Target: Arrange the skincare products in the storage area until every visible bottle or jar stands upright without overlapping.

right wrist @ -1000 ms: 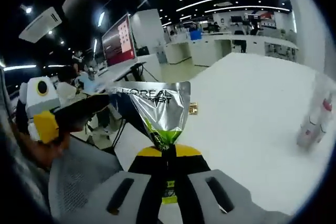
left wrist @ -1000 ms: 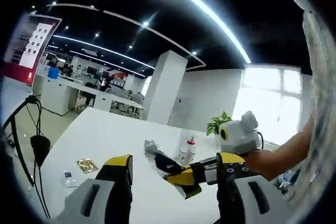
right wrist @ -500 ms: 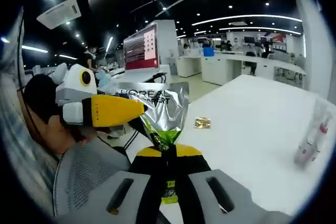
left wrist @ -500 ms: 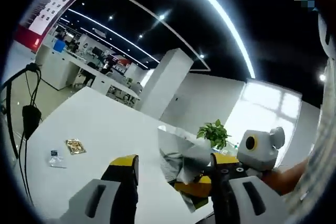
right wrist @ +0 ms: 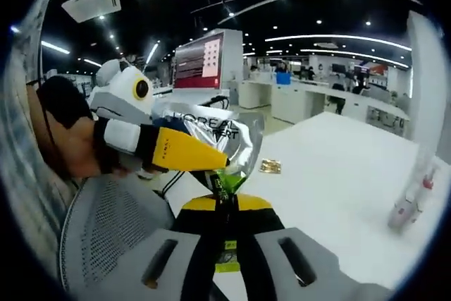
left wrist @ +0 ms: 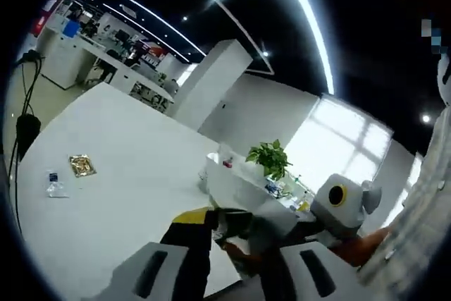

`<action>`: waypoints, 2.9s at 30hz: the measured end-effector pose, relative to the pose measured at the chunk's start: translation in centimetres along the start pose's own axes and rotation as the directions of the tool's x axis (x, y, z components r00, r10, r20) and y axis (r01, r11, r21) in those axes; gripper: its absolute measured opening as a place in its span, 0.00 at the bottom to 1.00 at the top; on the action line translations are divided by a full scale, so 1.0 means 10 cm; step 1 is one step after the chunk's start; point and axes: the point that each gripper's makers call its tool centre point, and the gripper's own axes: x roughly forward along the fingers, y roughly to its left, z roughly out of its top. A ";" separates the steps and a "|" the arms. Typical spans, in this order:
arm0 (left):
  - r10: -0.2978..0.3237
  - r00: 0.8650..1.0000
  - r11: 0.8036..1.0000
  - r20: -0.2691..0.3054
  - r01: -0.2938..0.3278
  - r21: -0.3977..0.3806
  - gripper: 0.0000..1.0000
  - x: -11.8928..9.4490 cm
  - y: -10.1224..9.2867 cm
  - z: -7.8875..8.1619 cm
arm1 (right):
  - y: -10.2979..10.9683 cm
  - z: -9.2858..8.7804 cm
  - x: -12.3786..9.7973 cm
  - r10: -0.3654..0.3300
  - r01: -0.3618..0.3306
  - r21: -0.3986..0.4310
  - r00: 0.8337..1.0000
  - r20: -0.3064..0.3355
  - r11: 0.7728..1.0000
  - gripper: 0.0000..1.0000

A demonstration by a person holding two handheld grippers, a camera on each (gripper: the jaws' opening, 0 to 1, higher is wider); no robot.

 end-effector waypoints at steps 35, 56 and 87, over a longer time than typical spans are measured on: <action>-0.112 0.991 0.969 0.074 0.125 -0.212 0.16 -0.10 0.11 0.28 | -0.05 0.28 -0.31 -0.051 0.014 0.168 0.975 0.218 0.986 0.51; -0.320 0.945 0.913 0.074 0.328 -0.243 0.18 -0.26 -0.28 0.18 | 0.38 0.24 -0.30 0.369 -0.474 0.677 0.877 0.307 0.563 0.33; -0.287 0.954 0.914 0.081 0.298 -0.274 0.17 -0.20 -0.18 0.20 | 0.29 0.32 -0.36 0.413 -0.462 0.727 0.871 0.265 0.508 0.19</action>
